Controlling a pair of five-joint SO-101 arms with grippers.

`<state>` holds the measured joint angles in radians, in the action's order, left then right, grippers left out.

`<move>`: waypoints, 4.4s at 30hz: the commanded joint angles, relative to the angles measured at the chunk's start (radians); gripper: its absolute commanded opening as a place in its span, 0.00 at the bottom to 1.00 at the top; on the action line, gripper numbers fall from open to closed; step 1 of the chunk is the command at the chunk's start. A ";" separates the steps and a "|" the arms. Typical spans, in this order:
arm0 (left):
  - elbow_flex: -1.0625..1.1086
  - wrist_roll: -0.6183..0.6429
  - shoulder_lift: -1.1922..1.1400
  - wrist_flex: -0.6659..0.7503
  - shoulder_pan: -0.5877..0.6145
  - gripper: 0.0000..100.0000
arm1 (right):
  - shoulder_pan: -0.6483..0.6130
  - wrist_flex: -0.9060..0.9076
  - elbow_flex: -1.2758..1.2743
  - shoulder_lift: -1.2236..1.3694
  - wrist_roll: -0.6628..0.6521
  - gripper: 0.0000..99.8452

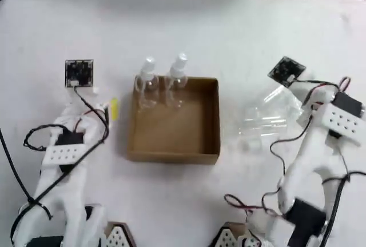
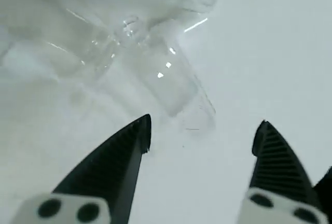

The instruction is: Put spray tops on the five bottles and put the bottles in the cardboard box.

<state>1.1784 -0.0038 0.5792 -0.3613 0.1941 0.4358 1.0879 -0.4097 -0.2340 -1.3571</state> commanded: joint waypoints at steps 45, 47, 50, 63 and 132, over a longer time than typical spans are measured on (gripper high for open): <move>-0.060 -0.012 -0.001 0.025 0.005 0.21 | -0.125 -0.303 0.049 0.360 -0.015 0.11; -0.061 -0.012 -0.001 0.025 0.005 0.21 | -0.120 -0.309 0.049 0.360 -0.015 0.11; -0.061 -0.012 -0.001 0.025 0.005 0.21 | -0.120 -0.309 0.049 0.358 -0.015 0.10; -0.061 -0.012 -0.001 0.025 0.005 0.21 | -0.116 -0.303 0.043 0.360 -0.017 0.10; -0.052 -0.006 -0.004 0.072 0.074 0.21 | -0.567 0.065 -0.368 -0.257 0.020 0.31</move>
<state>1.1784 -0.0038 0.5715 -0.3000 0.2601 -0.1013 1.2352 -0.7472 -0.4626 -1.3403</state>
